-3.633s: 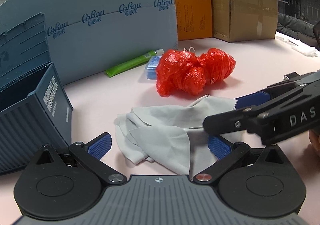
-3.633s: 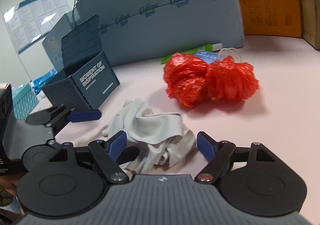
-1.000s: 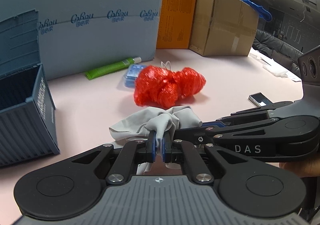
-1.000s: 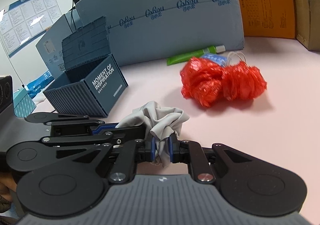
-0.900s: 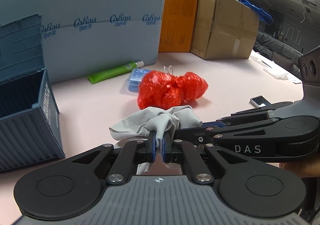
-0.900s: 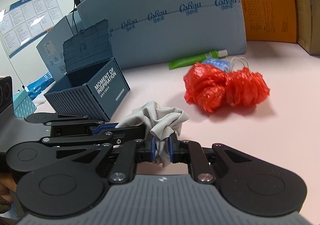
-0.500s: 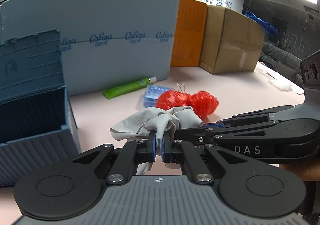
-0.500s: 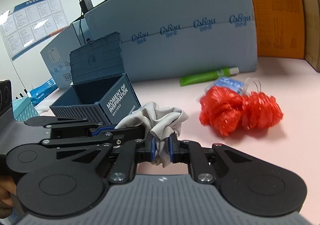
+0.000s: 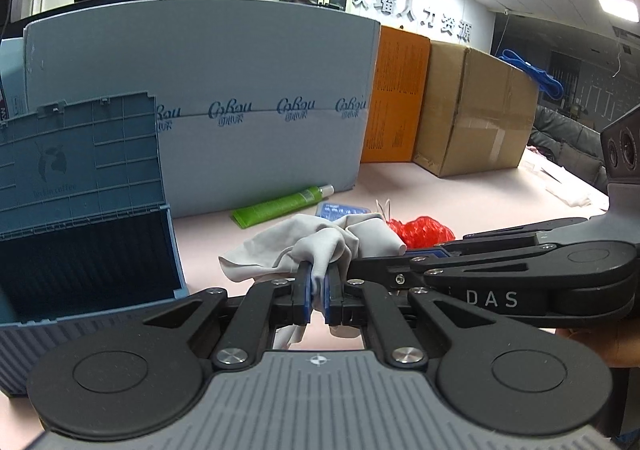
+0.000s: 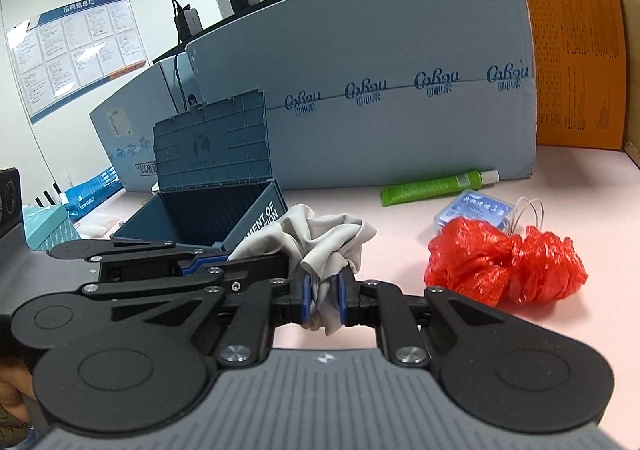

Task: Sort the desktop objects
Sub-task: 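Carry the grey cloth with both tools over the open blue storage box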

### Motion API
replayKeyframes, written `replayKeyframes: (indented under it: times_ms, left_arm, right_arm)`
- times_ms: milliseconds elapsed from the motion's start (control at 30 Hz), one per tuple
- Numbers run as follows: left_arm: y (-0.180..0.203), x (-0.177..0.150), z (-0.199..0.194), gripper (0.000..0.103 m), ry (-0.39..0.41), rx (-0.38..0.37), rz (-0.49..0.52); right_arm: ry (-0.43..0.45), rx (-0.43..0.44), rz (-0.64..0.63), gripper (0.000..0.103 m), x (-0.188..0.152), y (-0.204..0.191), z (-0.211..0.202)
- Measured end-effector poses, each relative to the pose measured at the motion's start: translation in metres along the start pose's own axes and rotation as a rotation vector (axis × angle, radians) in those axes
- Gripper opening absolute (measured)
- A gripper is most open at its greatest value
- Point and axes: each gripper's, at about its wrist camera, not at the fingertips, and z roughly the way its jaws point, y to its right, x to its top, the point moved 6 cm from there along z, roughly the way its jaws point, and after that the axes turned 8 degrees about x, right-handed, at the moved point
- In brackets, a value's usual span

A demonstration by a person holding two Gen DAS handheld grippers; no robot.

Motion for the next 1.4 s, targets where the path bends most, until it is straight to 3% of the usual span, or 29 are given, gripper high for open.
replayKeyframes:
  times_ms: [667,1400]
  left_arm:
    - [-0.01,0.023,-0.007,0.003,0.078,0.009,0.008]
    - [-0.054,0.024,-0.024,0.003,0.109,0.064,-0.022]
  right_arm:
    - [0.058,-0.005,-0.03,0.015,0.026,-0.01,0.003]
    - [0.069,0.042,-0.058,0.016,0.036,-0.045,0.029]
